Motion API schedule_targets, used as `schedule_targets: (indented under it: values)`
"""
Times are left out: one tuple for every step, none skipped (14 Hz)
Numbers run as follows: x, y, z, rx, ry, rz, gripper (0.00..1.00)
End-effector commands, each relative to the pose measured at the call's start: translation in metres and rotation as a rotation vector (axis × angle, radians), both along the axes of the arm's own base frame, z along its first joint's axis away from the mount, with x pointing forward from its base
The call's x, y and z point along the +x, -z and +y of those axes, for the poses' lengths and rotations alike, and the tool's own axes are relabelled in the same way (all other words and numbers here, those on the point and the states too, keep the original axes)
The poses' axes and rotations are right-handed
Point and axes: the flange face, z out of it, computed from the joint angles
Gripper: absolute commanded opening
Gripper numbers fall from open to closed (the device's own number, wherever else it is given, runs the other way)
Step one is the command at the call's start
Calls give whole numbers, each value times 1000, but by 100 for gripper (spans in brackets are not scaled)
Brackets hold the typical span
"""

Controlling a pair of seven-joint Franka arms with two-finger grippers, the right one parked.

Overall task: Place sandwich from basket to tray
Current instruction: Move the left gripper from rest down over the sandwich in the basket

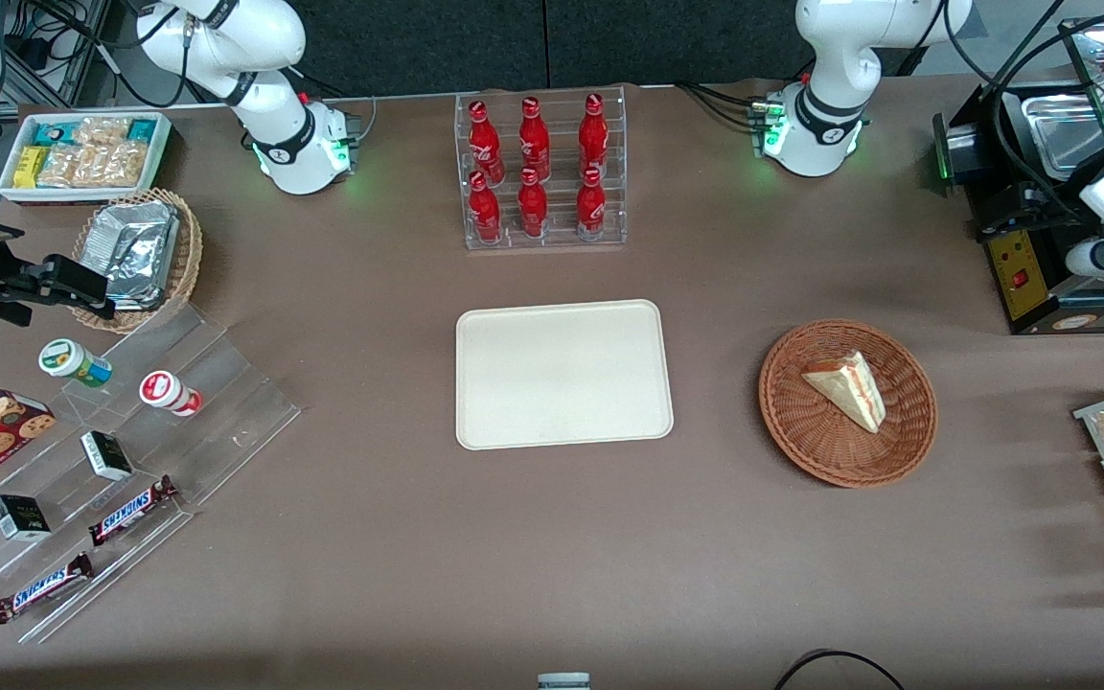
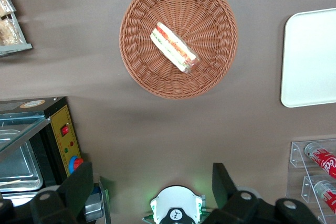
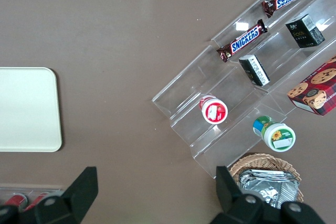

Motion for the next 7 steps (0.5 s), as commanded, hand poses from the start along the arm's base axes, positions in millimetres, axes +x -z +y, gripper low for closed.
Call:
schedule_targets:
  values:
    - [-4,-4,-1,22,14,-2,100]
    - [-2,-3,-2,22,13,-3,100]
    - [1,3,1,24,9,3,100]
    - [4,8,1,25,7,10,100]
    - [8,13,3,26,2,18,100]
    - [11,18,9,27,-16,12,100]
    - [15,28,11,33,-45,20,100]
